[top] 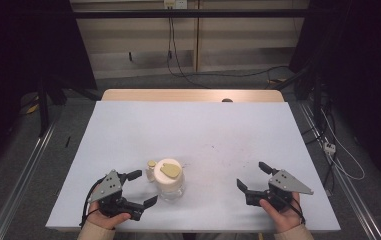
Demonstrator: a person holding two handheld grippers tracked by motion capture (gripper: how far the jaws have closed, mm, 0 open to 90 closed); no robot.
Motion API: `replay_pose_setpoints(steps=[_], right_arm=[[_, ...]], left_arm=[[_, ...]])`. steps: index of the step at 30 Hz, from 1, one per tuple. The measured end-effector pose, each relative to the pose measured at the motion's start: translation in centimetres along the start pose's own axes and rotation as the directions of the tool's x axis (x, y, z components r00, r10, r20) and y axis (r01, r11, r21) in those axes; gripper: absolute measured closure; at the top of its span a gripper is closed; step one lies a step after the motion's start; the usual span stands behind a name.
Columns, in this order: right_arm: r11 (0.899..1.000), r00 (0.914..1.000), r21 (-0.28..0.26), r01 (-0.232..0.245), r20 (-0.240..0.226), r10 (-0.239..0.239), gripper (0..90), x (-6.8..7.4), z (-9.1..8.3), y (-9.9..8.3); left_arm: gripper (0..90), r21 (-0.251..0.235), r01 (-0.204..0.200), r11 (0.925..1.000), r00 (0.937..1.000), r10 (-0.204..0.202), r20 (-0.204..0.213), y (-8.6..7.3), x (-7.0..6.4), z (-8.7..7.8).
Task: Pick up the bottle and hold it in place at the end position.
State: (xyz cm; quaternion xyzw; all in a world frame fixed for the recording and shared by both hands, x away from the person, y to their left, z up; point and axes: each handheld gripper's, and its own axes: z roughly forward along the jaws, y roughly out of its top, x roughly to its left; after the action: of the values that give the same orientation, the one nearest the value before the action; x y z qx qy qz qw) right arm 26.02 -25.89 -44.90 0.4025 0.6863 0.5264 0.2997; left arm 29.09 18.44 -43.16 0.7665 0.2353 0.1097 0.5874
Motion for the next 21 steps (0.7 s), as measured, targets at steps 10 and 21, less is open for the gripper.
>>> replay_pose_setpoints(steps=[10,21], right_arm=[[1.0,1.0,0.0,0.001,0.002,-0.001,5.0,0.0,0.0,0.0],[1.0,1.0,-0.001,0.001,0.005,-0.001,5.3,0.0,-0.1,0.0]], left_arm=[[3.4,0.026,0.006,0.9996,1.0,-0.006,0.007,-0.1,-0.4,1.0],[3.4,0.053,0.024,0.9983,0.9993,-0.022,-0.031,-0.2,-0.8,2.9]])
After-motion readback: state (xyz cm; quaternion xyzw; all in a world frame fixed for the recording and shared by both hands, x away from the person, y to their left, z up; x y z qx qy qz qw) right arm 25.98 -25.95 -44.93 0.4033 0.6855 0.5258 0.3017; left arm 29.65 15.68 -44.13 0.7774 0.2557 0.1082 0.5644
